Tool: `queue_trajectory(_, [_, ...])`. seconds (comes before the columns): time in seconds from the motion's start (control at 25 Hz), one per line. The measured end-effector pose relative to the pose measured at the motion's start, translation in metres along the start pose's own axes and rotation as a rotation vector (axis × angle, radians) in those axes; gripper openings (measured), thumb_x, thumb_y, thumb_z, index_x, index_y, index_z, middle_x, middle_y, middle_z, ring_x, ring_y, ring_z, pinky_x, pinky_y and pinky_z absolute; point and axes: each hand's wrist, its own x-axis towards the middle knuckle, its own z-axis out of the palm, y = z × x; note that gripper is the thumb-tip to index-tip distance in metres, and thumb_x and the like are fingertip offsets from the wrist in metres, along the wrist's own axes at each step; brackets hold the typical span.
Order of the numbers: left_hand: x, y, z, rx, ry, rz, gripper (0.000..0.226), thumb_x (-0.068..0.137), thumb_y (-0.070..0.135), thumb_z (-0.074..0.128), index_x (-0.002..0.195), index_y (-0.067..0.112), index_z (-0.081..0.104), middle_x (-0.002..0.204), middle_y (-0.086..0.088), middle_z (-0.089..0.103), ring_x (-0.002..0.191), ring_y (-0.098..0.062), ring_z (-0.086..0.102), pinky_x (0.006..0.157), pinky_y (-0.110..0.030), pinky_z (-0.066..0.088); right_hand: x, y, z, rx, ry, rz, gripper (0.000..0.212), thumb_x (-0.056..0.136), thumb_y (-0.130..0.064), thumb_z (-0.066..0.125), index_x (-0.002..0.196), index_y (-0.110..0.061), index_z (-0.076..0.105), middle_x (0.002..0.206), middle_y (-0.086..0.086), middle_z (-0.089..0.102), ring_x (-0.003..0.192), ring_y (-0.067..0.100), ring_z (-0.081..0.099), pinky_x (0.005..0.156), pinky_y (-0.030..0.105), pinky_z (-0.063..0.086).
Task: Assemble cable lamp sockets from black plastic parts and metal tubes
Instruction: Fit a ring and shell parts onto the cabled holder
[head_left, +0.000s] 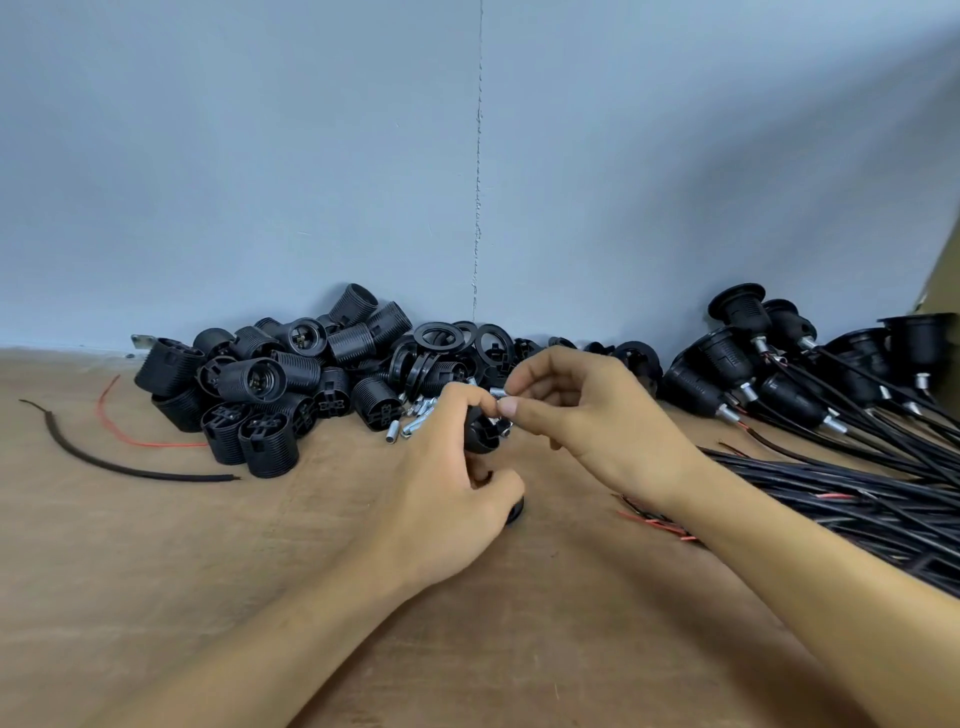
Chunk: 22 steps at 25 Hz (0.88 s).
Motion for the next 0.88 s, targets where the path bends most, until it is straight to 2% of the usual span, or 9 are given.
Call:
queue_trajectory(0.12, [0.001,0.0,0.001,0.001,0.048,-0.022,0.034,0.076,0.063,0.065,0.094,0.036,0.053,0.074,0.007,0.063,0.064,-0.012,0.058,0.066,-0.037,0.051,-0.001,-0.002,0.002,0.174,0.041,0.037,0.011,0.091,-0.02,0.073,0.095,-0.011,0.069,0.075,0.004,0.07,0.061,0.01,0.06,0.057,0.023,0.05])
queue_trajectory(0.2, [0.002,0.0,0.001,-0.008,0.063,-0.01,0.039,0.083,0.069,0.057,0.093,0.032,0.059,0.078,0.002,0.067,0.071,-0.017,0.061,0.07,-0.04,0.051,-0.001,-0.002,0.001,0.246,0.065,0.044,0.01,0.095,-0.017,0.068,0.097,-0.008,0.067,0.071,0.004,0.067,0.058,0.012,0.059,0.059,0.024,0.05])
queue_trajectory(0.36, [0.003,0.001,0.001,0.081,0.052,0.151,0.017,0.1,0.042,0.053,0.093,0.039,0.068,0.093,0.015,0.07,0.09,-0.008,0.064,0.074,-0.016,0.045,-0.003,0.001,0.011,0.256,0.069,0.028,0.004,0.097,-0.013,0.064,0.097,-0.01,0.065,0.071,0.001,0.065,0.06,0.011,0.058,0.059,0.024,0.05])
queue_trajectory(0.4, [0.002,0.001,0.001,0.083,0.046,0.151,0.016,0.1,0.041,0.055,0.092,0.041,0.068,0.092,0.016,0.07,0.088,-0.006,0.064,0.073,-0.013,0.043,-0.004,0.003,0.014,0.258,0.081,0.025,0.004,0.098,-0.014,0.063,0.097,-0.011,0.065,0.074,0.0,0.065,0.061,0.009,0.057,0.058,0.023,0.049])
queue_trajectory(0.52, [0.001,0.002,0.001,0.031,0.026,0.11,0.015,0.096,0.047,0.059,0.087,0.039,0.068,0.076,0.015,0.066,0.068,-0.005,0.058,0.064,-0.013,0.041,-0.004,0.008,0.019,0.279,0.11,0.025,0.002,0.099,-0.016,0.061,0.097,-0.015,0.063,0.082,-0.005,0.064,0.063,0.007,0.056,0.057,0.022,0.046])
queue_trajectory(0.64, [0.001,0.004,0.0,0.034,0.058,0.161,0.016,0.099,0.032,0.06,0.085,0.034,0.067,0.08,0.016,0.066,0.076,-0.004,0.061,0.068,-0.01,0.04,-0.005,0.009,0.02,0.202,0.092,0.027,0.003,0.1,-0.019,0.059,0.099,-0.016,0.06,0.081,-0.009,0.063,0.061,0.008,0.058,0.058,0.025,0.049])
queue_trajectory(0.72, [0.002,0.004,-0.001,0.03,0.107,0.152,0.013,0.099,0.032,0.057,0.087,0.033,0.062,0.082,0.014,0.065,0.079,-0.006,0.06,0.07,-0.011,0.04,-0.002,0.003,0.012,0.117,-0.034,0.181,0.022,0.1,-0.036,0.057,0.096,-0.014,0.062,0.082,-0.001,0.066,0.064,0.013,0.063,0.058,0.031,0.054])
queue_trajectory(0.8, [0.003,0.002,-0.005,0.01,0.135,0.093,0.005,0.096,0.039,0.061,0.092,0.037,0.058,0.086,0.014,0.062,0.079,-0.007,0.059,0.07,-0.01,0.041,0.002,-0.002,-0.008,0.078,-0.269,0.487,0.052,0.097,-0.061,0.048,0.084,-0.013,0.063,0.073,0.005,0.066,0.06,0.02,0.063,0.053,0.032,0.051])
queue_trajectory(0.88, [0.003,-0.001,-0.008,0.022,0.112,0.038,0.015,0.094,0.034,0.069,0.096,0.041,0.055,0.096,0.015,0.062,0.09,-0.004,0.059,0.075,-0.007,0.041,0.004,-0.003,-0.025,0.125,-0.424,0.641,0.052,0.096,-0.064,0.046,0.078,-0.016,0.058,0.059,0.0,0.048,0.049,0.015,0.047,0.047,0.025,0.036])
